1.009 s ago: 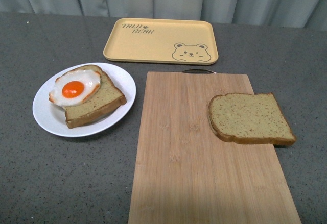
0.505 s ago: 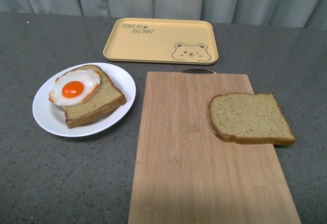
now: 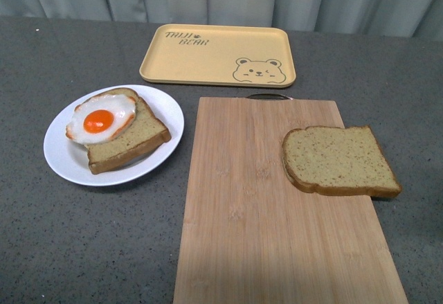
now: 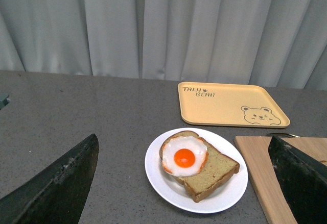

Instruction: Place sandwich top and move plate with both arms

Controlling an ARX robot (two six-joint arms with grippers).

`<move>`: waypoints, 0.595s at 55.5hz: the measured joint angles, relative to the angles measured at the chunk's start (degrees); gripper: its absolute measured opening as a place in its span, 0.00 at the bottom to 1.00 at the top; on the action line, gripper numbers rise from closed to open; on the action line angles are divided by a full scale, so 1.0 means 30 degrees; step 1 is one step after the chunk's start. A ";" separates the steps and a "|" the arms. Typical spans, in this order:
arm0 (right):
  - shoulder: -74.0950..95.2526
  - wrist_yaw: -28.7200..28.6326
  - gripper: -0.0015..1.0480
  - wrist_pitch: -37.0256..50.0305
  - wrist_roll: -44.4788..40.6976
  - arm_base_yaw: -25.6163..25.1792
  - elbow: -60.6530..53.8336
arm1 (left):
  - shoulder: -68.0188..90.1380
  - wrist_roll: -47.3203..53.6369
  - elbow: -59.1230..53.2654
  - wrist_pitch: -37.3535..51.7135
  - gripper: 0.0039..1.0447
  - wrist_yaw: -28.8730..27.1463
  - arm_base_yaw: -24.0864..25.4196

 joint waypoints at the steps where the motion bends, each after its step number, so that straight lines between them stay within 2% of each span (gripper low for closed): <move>1: 0.0306 -0.0138 0.91 -0.0080 0.0080 0.0022 0.0124 | 0.0000 0.0000 0.0000 0.0000 0.94 0.0000 0.0000; 12: 0.4277 -0.2280 0.91 -0.3089 0.1173 0.0277 0.2499 | 0.0000 0.0000 0.0000 0.0000 0.94 0.0000 0.0000; 33: 0.9785 -0.5195 0.91 -0.3687 0.3628 0.0845 0.6848 | 0.0000 0.0000 0.0000 0.0000 0.94 0.0000 0.0000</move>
